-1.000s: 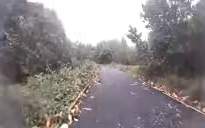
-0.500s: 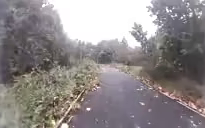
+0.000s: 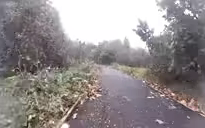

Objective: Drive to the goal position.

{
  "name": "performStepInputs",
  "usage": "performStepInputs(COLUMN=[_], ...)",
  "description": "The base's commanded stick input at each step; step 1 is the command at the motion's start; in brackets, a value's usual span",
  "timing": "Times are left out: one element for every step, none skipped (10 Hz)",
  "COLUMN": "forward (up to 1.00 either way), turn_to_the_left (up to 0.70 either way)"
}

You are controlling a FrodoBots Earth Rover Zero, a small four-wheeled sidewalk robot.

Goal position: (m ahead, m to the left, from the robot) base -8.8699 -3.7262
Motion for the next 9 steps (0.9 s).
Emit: performStepInputs(forward=[1.0,1.0,1.0,1.0,1.0,1.0,1.0,1.0,1.0], turn_to_the_left=[0.0,0.0,-0.16,-0.33,-0.4,-0.4,-0.35,-0.25,-0.15])
